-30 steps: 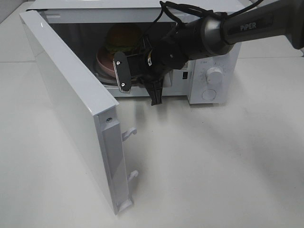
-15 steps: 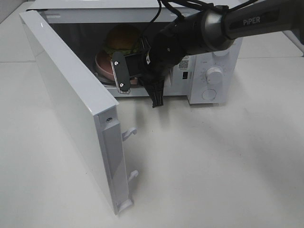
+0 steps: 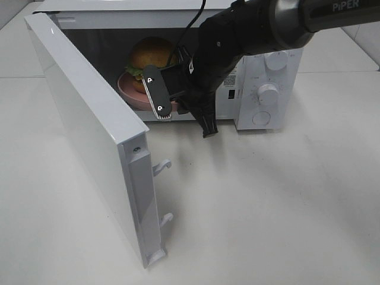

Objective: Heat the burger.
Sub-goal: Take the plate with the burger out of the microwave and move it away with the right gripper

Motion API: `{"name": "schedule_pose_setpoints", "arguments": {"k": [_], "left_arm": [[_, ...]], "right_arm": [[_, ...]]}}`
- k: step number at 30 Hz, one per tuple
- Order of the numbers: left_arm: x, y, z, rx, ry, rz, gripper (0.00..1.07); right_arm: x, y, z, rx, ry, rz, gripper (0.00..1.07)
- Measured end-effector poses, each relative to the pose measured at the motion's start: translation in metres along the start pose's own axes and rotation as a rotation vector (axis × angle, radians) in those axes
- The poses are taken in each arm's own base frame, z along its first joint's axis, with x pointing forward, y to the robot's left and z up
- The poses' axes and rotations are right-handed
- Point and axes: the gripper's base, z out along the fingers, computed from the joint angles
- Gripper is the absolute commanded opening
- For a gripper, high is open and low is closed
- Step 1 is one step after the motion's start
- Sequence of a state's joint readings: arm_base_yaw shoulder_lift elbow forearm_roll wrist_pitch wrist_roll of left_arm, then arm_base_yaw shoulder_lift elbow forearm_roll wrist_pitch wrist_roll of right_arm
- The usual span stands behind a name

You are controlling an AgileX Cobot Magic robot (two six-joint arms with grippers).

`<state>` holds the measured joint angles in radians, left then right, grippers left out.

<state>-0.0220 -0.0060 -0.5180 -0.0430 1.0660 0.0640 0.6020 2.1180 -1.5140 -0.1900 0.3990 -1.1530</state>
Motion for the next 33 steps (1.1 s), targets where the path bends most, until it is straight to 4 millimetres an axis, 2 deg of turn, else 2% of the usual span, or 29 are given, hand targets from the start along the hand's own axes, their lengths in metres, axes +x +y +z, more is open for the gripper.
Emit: {"name": "schedule_pose_setpoints", "arguments": {"k": [11,33], "left_arm": [[0.000,0.000,0.000,0.000,0.000,0.000,1.01],[0.000,0.000,0.000,0.000,0.000,0.000,1.01]], "right_arm": [[0.001,0.019,-0.025,0.044,-0.054,0.004,0.00],[0.009,0.062,-0.057,0.098,-0.092,-0.045,0.00]]}}
